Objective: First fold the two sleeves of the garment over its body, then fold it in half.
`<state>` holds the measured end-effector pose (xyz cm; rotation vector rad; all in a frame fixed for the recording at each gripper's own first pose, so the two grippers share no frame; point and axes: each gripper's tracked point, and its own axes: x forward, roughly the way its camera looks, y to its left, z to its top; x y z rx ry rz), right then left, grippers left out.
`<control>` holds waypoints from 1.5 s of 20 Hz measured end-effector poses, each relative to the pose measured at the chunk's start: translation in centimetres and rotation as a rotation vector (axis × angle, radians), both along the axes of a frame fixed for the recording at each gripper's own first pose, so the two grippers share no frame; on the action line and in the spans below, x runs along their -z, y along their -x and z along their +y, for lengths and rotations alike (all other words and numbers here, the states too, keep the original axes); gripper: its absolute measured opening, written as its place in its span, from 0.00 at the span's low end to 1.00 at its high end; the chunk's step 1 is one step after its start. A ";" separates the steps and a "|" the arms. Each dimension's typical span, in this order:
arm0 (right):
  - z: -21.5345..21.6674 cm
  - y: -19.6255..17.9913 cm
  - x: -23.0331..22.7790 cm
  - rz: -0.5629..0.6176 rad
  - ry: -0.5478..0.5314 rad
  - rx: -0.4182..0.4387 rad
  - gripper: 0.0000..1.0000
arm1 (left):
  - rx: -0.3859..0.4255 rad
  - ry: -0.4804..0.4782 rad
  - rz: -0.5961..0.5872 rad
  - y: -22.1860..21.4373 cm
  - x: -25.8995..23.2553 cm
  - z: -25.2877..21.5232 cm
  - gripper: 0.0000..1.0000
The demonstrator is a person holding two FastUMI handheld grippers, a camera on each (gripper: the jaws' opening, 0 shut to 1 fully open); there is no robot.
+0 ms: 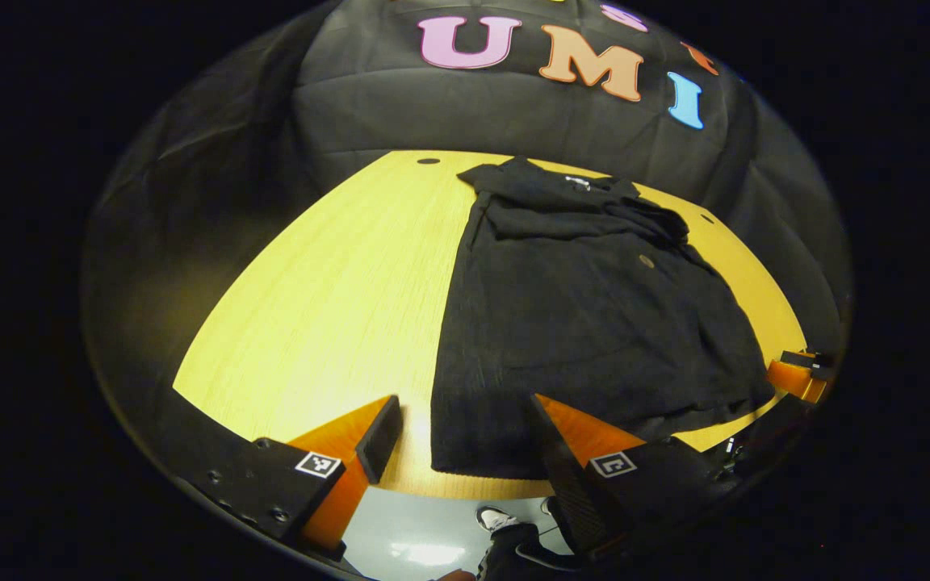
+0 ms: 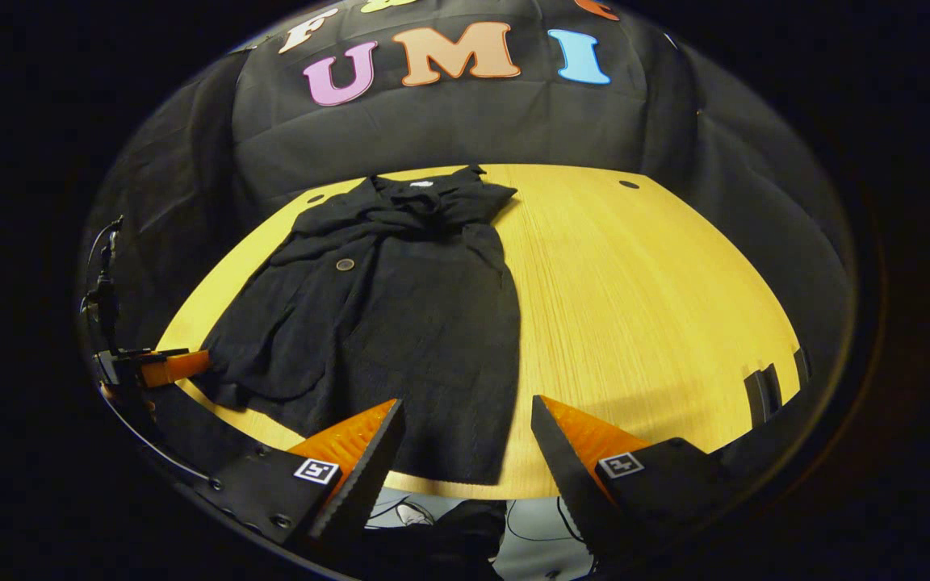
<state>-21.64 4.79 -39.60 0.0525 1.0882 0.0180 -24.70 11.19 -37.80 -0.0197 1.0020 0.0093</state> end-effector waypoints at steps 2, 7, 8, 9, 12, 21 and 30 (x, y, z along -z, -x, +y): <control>0.5 0.5 1.1 0.040 0.016 -0.019 1.00 | 0.043 -0.023 -0.011 0.2 0.4 0.2 0.93; 0.8 0.5 1.5 0.059 0.024 -0.035 0.97 | 0.064 -0.020 -0.062 -0.2 0.5 -0.2 0.91; 1.2 0.6 1.6 0.064 0.016 -0.050 0.96 | 0.082 -0.012 -0.067 -0.1 0.5 -0.8 0.89; 1.6 0.4 1.7 0.052 0.012 -0.066 0.79 | 0.093 -0.002 -0.066 -0.1 0.6 -1.2 0.80; 3.0 0.4 1.8 0.056 -0.009 -0.120 0.29 | 0.075 0.102 -0.057 -0.7 0.6 -2.7 0.29; 2.9 -2.5 -3.0 -0.036 -0.065 -0.119 0.02 | -0.103 0.274 -0.056 -3.4 -3.4 -2.6 0.00; 2.2 -12.7 -14.3 -0.307 -0.125 -0.092 0.02 | 0.013 0.265 -0.264 -13.5 -13.6 -4.4 0.00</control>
